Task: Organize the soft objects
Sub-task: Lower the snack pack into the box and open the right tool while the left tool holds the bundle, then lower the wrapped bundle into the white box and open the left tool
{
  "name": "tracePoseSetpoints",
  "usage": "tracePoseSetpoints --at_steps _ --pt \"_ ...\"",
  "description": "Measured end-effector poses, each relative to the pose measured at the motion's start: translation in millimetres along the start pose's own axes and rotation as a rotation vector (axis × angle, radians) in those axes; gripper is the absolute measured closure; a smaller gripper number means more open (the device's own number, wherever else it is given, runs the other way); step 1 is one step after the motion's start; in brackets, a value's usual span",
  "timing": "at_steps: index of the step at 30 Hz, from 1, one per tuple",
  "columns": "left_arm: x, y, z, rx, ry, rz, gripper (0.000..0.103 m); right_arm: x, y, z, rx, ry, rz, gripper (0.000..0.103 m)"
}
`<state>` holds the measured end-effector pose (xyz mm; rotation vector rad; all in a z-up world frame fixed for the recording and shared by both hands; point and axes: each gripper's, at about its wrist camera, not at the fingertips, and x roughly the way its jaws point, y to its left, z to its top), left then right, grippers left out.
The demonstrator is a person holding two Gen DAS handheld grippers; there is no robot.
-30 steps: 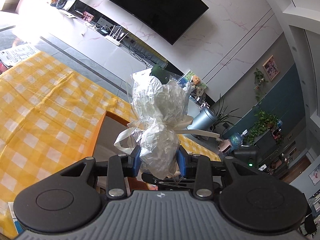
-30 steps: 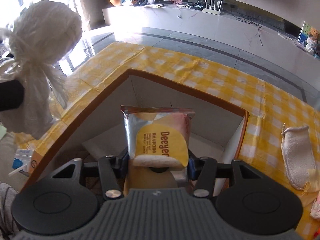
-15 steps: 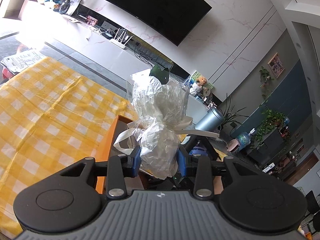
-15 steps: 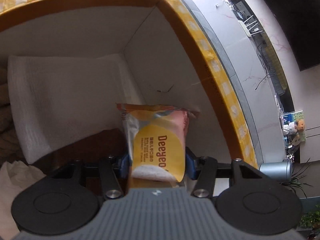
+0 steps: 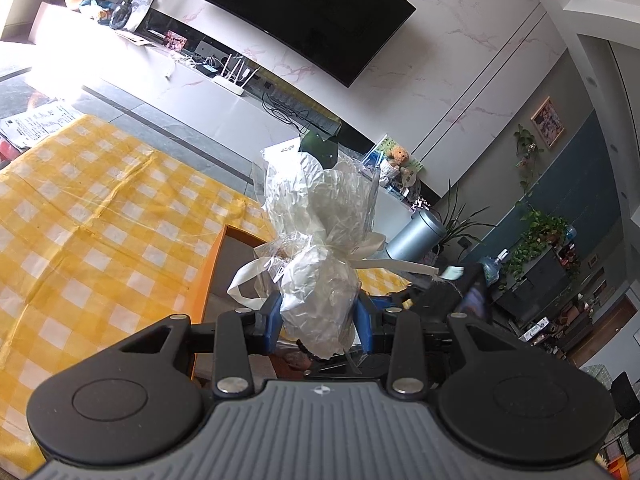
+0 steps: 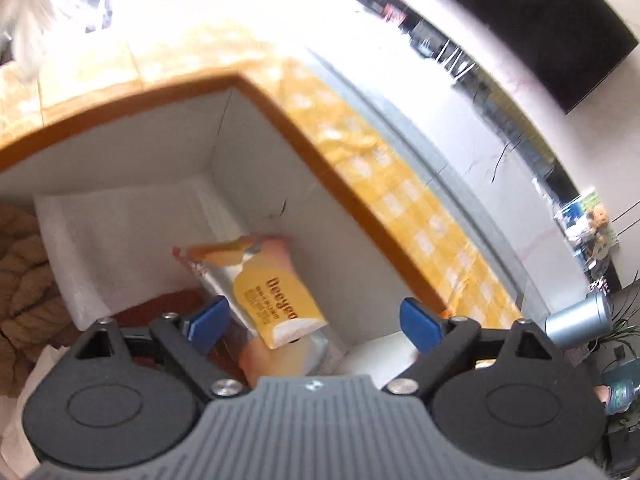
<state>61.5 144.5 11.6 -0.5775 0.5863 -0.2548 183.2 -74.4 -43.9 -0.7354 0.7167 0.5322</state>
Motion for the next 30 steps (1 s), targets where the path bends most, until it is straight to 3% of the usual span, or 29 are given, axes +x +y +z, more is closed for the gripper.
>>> tracePoseSetpoints --at_steps 2,7,10,15,23,26,28,30 --pt "2 -1 -1 0.008 0.004 0.007 0.061 -27 -11 -9 0.054 -0.087 -0.025 0.003" --pt "14 -8 -5 0.040 0.028 0.034 0.061 -81 -38 -38 0.214 -0.272 -0.049 0.003" --pt "29 -17 -11 0.082 0.061 0.062 0.061 -100 -45 -51 0.291 -0.328 -0.046 0.003" --pt "67 -31 -27 0.169 0.153 0.116 0.061 -108 -58 -81 0.406 -0.368 -0.052 0.002" --pt "95 -33 -40 0.208 0.255 0.200 0.058 -100 -68 -112 0.523 -0.334 -0.041 0.002" --pt "92 -29 -38 0.170 0.231 0.254 0.050 -100 -74 -116 0.553 -0.339 -0.043 0.003" --pt "86 -28 -36 0.163 0.199 0.291 0.019 -100 -76 -118 0.558 -0.340 -0.049 0.002" --pt "77 -28 -36 0.168 0.149 0.314 0.008 -101 -76 -119 0.556 -0.341 -0.058 0.002"
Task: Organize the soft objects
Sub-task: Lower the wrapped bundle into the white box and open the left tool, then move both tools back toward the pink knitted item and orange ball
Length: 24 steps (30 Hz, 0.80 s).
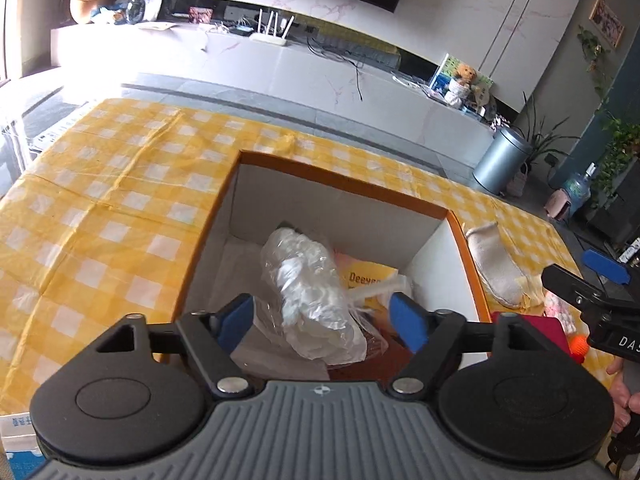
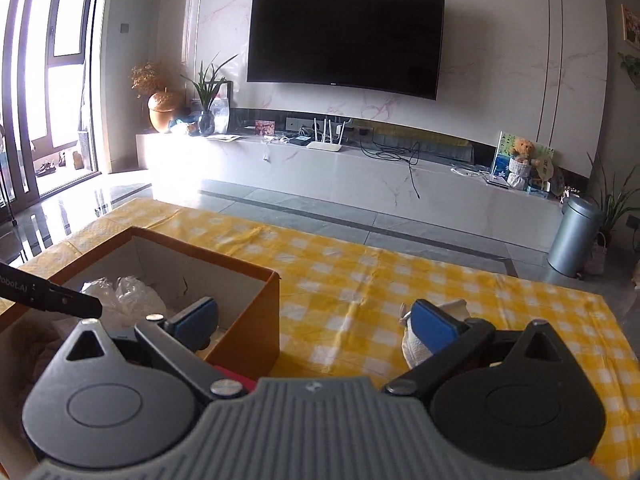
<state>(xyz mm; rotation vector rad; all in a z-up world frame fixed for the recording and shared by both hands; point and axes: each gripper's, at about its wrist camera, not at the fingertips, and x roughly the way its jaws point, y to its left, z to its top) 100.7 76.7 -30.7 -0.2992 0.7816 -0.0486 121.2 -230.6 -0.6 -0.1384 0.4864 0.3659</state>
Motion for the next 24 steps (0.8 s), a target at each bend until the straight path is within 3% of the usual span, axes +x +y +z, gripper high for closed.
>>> tracePoseSetpoints --at_steps 3,11,24 --pt "-13 3 0 0.031 -0.069 0.044 0.007 0 -1 0 0.003 -0.004 -0.003 0.002" --pt "-32 7 10 -0.031 -0.073 0.008 0.007 -3 -3 3 -0.010 0.000 -0.013 0.003" --pt "-57 -2 13 -0.071 -0.148 0.013 0.007 -58 -70 19 0.111 -0.084 -0.121 0.002"
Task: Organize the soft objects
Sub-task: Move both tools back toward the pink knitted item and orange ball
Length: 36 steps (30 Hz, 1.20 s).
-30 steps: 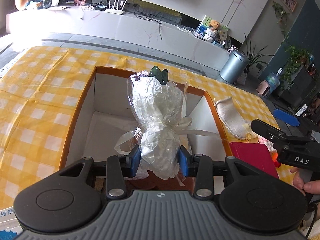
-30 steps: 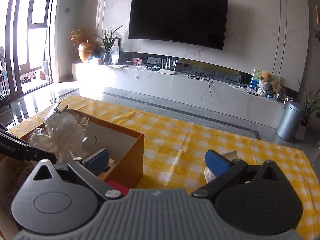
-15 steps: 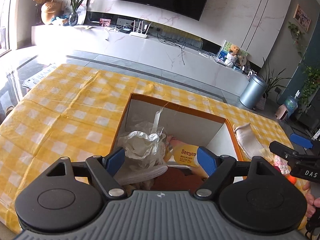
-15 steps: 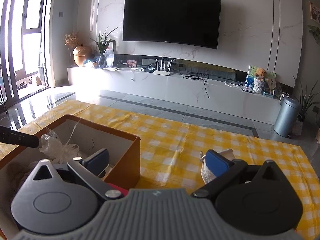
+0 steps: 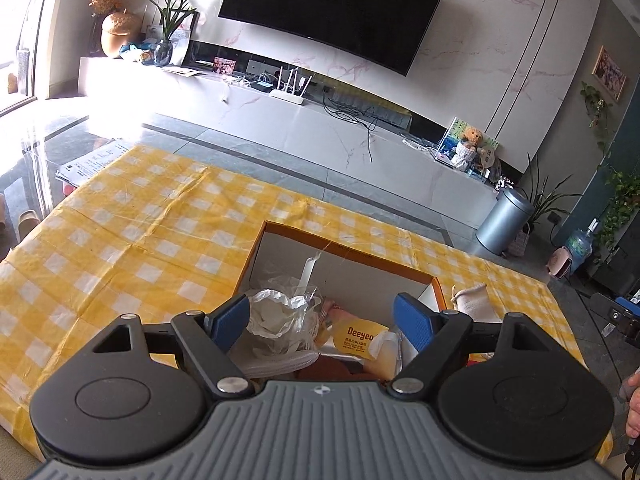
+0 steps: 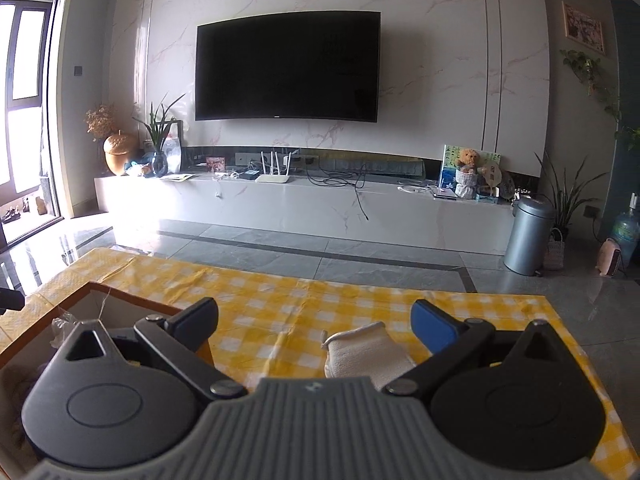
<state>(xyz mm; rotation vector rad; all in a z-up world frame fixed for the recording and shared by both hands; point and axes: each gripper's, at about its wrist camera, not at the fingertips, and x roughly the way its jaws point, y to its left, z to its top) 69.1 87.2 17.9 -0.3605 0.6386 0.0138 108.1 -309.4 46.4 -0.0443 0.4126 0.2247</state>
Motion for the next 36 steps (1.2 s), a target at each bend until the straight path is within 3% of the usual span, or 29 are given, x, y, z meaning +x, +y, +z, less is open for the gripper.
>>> tracePoseSetpoints --at_steps 6,15,20,24,27,33,36 --pt "-17 -22 -6 0.086 -0.038 0.035 0.007 -13 -28 1 0.054 -0.013 -0.033 0.002" --pt "-31 -86 -15 0.255 -0.060 -0.021 0.007 -26 -46 2 0.088 -0.024 -0.029 0.002" --pt "-20 -132 -30 0.370 -0.027 -0.042 0.007 -32 -67 -4 0.127 -0.005 -0.084 0.002" --pt "-4 -173 -44 0.447 0.007 -0.061 0.007 -18 -91 -19 0.173 0.083 -0.172 0.002" --pt "9 -204 -58 0.512 0.032 -0.041 0.007 5 -115 -41 0.207 0.207 -0.243 0.002" --pt "39 -256 -85 0.611 0.099 -0.041 0.007 47 -175 -91 0.467 0.378 -0.236 0.002" --pt "58 -280 -97 0.668 0.124 -0.027 0.007 66 -183 -101 0.441 0.436 -0.272 0.003"
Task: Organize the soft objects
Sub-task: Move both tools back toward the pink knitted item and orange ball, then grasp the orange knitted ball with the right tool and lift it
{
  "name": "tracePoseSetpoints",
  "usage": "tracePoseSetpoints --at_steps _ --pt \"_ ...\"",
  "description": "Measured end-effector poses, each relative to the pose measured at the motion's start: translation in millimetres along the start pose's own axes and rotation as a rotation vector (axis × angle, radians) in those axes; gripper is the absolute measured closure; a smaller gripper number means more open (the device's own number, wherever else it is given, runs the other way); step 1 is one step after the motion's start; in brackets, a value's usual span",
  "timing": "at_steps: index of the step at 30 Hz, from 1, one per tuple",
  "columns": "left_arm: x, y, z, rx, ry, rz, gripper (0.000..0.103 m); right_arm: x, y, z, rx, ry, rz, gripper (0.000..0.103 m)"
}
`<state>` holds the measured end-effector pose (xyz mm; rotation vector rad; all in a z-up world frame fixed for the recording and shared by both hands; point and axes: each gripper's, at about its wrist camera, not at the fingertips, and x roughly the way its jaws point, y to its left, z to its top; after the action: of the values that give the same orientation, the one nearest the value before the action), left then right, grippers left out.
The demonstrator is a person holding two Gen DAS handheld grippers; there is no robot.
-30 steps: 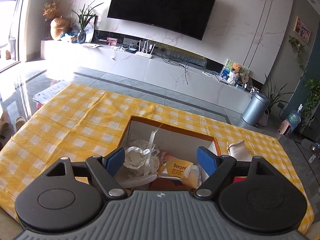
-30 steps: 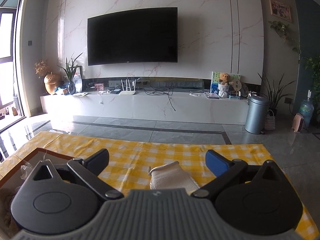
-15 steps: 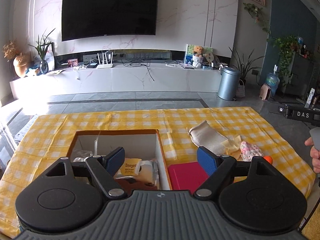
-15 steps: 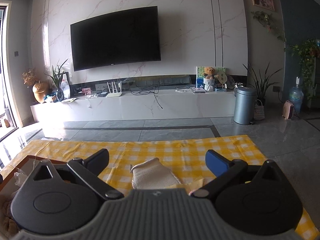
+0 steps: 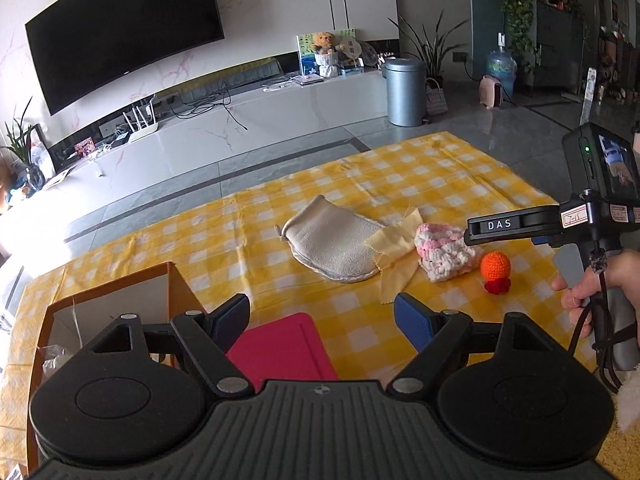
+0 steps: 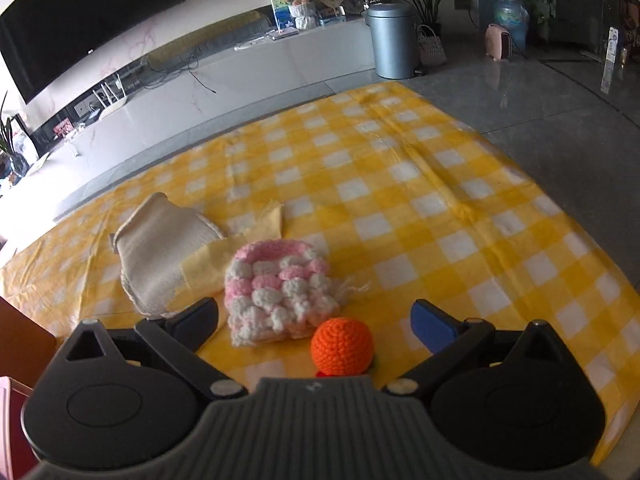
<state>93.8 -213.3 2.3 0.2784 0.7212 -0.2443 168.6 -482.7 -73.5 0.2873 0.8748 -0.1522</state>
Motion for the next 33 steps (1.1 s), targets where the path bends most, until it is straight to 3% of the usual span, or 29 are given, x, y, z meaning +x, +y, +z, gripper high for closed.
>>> tracePoseSetpoints --at_steps 2,7,11,13,16,22,26,33 --pt "11 -15 5 0.041 0.013 0.021 0.007 10 0 -2 -0.034 0.025 -0.029 0.003" --pt "31 -38 20 0.077 0.046 0.031 0.007 37 1 -4 -0.112 0.091 -0.075 0.021" --pt "41 -50 31 0.094 0.065 0.026 0.007 47 2 -7 -0.129 0.129 -0.070 0.040" --pt "47 -56 35 0.104 0.081 0.020 0.007 46 1 -6 -0.122 0.126 -0.082 0.045" --pt "58 -63 40 0.094 0.121 0.002 0.007 45 -2 -6 -0.110 0.144 -0.077 0.062" --pt "83 -80 51 0.089 0.161 -0.019 0.007 38 -11 -8 -0.062 0.134 -0.050 0.062" --pt "116 -90 61 0.026 0.240 -0.088 0.011 14 -31 -2 0.023 0.057 -0.089 0.062" --pt "172 -116 69 -0.033 0.315 -0.101 0.011 -14 -71 -4 0.153 -0.033 -0.122 0.062"
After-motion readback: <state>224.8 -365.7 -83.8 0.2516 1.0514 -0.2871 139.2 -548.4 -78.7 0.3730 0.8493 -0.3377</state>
